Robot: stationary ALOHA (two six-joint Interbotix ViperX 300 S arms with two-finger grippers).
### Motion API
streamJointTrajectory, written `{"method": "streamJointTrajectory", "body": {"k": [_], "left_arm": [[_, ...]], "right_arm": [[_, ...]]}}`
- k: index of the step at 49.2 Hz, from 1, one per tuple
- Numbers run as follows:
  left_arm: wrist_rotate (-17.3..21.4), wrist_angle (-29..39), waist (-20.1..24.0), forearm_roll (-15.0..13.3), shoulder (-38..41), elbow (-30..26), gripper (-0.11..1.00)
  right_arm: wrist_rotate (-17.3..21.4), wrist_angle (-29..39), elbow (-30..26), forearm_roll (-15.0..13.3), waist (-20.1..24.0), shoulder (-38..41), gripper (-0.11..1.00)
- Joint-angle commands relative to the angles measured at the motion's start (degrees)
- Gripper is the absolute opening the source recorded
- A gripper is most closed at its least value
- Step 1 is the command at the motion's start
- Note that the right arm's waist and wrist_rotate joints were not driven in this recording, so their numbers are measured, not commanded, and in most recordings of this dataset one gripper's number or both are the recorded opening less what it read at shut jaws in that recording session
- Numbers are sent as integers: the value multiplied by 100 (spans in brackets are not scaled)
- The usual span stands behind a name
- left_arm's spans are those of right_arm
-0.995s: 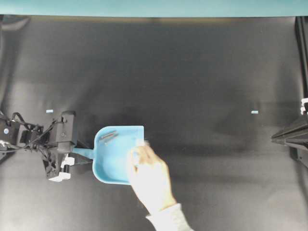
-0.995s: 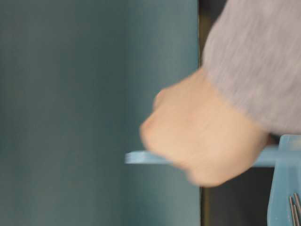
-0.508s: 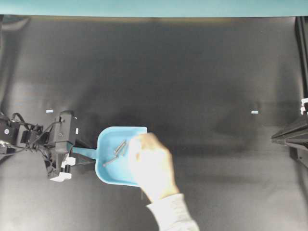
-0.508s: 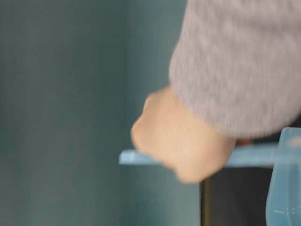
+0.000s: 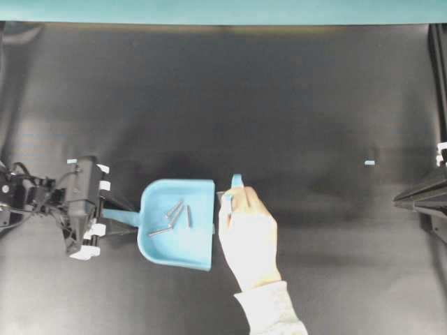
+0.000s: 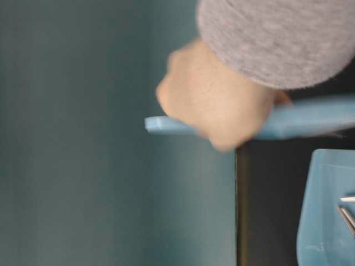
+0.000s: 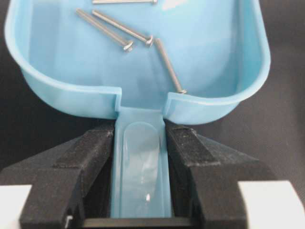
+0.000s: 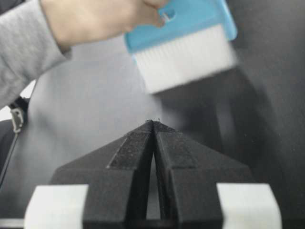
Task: Hold the dustpan with the left arm, while a human hand uses a hand brush to gather screws into the dustpan.
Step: 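Keep holding the dustpan with the left gripper during further brushing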
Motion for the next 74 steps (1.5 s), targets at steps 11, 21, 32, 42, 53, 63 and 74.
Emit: {"method": "streamJointTrajectory", "body": {"k": [11,21,32,42,53,63,74], "left_arm": [[9,369,18,9,360,-149,30],[0,1134,-18,9,483,-237,30],[-18,870,-26,9,-158,-18,30],[-70,1380,-35,18,-1222,290,30],[0,2549,-53,18,-1503,193,30],[9,2628,-53,9,-1371,158,30],[0,2610,-26,18,-1327,149,30]], "right_arm": [[9,-53,-26,9,0,26,0],[0,-53,-26,9,0,26,0],[9,-53,-26,9,0,26,0],[0,-53,-26,9,0,26,0],[9,-53,-26,9,0,18,0],[0,-53,-26,9,0,9,0],[9,-53,-26,9,0,9,0]]}}
